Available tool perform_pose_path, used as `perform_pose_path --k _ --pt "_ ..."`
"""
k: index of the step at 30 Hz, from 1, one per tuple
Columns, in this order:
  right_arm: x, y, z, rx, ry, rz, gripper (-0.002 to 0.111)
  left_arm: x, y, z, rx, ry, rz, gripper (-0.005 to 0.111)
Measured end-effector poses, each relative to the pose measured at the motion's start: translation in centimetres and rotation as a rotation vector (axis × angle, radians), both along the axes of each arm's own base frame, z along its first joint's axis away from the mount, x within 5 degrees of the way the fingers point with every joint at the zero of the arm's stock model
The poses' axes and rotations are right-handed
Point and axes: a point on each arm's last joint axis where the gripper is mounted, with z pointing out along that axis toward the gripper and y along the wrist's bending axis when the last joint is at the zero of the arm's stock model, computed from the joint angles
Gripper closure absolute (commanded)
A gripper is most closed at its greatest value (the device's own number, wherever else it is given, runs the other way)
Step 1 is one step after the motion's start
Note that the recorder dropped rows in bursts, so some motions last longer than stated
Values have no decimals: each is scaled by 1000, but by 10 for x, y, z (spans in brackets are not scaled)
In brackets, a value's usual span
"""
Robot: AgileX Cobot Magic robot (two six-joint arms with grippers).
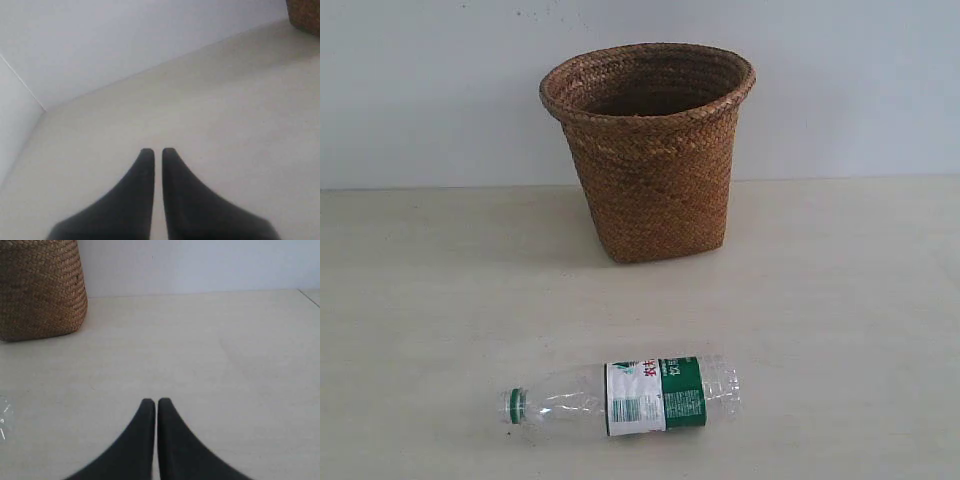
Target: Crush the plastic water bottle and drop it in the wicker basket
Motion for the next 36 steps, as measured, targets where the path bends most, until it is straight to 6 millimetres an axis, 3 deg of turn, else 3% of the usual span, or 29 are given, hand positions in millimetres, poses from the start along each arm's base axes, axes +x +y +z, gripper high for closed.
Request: perform_pose_path --k 4,11,13,17,20,24,29,32,36 --pt "0 -1 0 -64 -3 8 108 1 0 7 105 -69 -18 102" --pt "1 0 6 -32 -67 8 108 3 -3 24 100 -259 -48 102" --pt "2 0 9 -38 -106 6 108 2 -4 26 -14 -286 -41 102" --pt "3 -2 20 -40 -228 -12 108 2 -4 26 -442 -312 -3 102" --pt "2 -3 32 -26 -351 -37 108 2 -4 26 -624 -319 14 102" --pt "-2 -7 52 57 -574 -81 108 2 -4 30 -744 -354 12 102" --pt "-18 -15 79 449 -929 -78 108 -4 -3 55 -885 -626 -101 102" --pt "-22 -17 92 562 -980 -52 108 -9 -3 67 -888 -751 -160 102" --pt "-17 -14 124 523 -961 -38 108 -4 -2 90 -899 -763 -162 102"
